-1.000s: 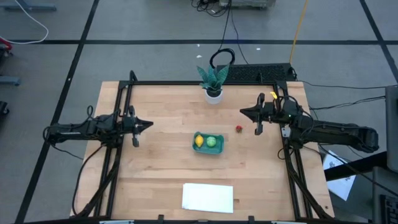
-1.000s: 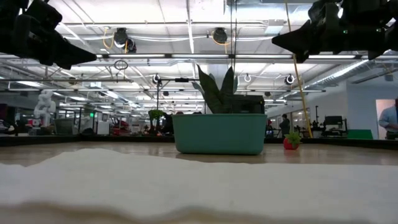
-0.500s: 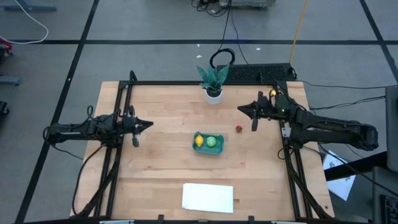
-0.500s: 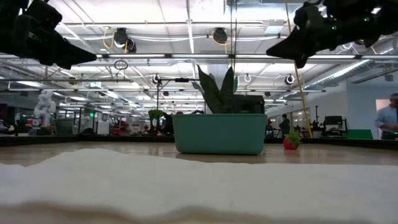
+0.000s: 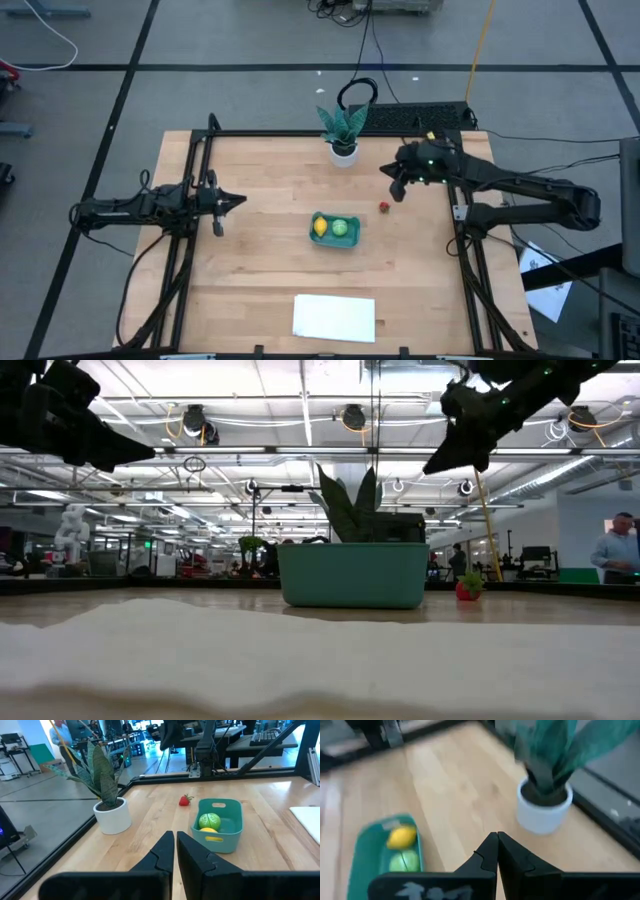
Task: Pick and placing Produce into tupperware
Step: Put the red strawberry into the blue basket
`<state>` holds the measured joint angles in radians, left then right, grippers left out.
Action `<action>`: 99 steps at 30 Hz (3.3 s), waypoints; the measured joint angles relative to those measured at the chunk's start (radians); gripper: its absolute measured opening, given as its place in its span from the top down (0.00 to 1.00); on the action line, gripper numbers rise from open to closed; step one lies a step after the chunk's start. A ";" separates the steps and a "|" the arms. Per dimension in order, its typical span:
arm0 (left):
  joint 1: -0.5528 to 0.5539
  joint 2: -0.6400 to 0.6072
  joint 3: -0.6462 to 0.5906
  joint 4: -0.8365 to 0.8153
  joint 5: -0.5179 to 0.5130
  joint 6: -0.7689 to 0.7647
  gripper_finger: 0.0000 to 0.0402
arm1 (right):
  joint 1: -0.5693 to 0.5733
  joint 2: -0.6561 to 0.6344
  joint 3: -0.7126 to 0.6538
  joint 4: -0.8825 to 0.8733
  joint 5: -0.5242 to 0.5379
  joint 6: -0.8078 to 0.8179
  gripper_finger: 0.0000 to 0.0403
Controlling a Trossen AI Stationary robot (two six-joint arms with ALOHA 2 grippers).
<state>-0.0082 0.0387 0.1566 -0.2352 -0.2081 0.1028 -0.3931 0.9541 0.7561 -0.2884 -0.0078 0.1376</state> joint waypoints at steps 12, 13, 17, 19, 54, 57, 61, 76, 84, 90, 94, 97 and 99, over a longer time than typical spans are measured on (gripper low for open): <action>0.000 0.000 0.000 0.000 0.000 0.000 0.94 | -0.006 0.161 0.082 -0.189 -0.102 -0.063 1.00; 0.000 0.000 0.000 0.000 0.000 0.001 0.94 | -0.006 0.173 0.094 -0.202 -0.102 -0.079 1.00; 0.000 0.000 0.000 0.000 0.000 0.001 0.94 | -0.006 0.217 0.149 -0.284 -0.103 -0.138 0.98; 0.000 0.000 0.000 0.000 0.000 0.004 0.94 | -0.006 0.240 0.182 -0.333 -0.103 -0.185 0.96; 0.000 0.000 0.000 -0.001 0.000 -0.003 0.94 | -0.092 0.403 0.240 -0.533 -0.230 -0.302 0.53; 0.000 0.000 0.000 -0.002 0.000 -0.003 0.94 | -0.092 0.402 0.240 -0.535 -0.230 -0.156 0.44; 0.000 0.000 0.000 -0.002 0.000 -0.003 0.94 | -0.092 0.403 0.240 -0.535 -0.230 0.003 0.36; 0.000 0.000 0.000 -0.004 0.033 -0.003 0.94 | -0.083 0.403 0.190 -0.504 -0.205 0.326 0.26; 0.000 0.000 0.000 -0.008 0.034 0.004 0.94 | -0.083 0.448 0.154 -0.456 -0.204 0.388 0.26; 0.000 0.000 0.000 -0.010 0.035 0.006 0.94 | -0.068 0.524 0.154 -0.439 -0.248 0.400 0.26; 0.000 0.000 0.000 -0.010 0.046 0.013 0.94 | -0.053 0.560 0.154 -0.432 -0.257 0.401 0.25; 0.000 0.000 0.000 -0.010 0.052 0.015 0.94 | -0.048 0.573 0.154 -0.403 -0.255 0.425 0.25; 0.000 0.000 0.000 -0.011 0.053 0.016 0.94 | -0.048 0.578 0.155 -0.384 -0.255 0.438 0.25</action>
<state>-0.0084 0.0391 0.1566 -0.2463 -0.1555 0.1184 -0.4408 1.5324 0.9108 -0.6722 -0.2626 0.5757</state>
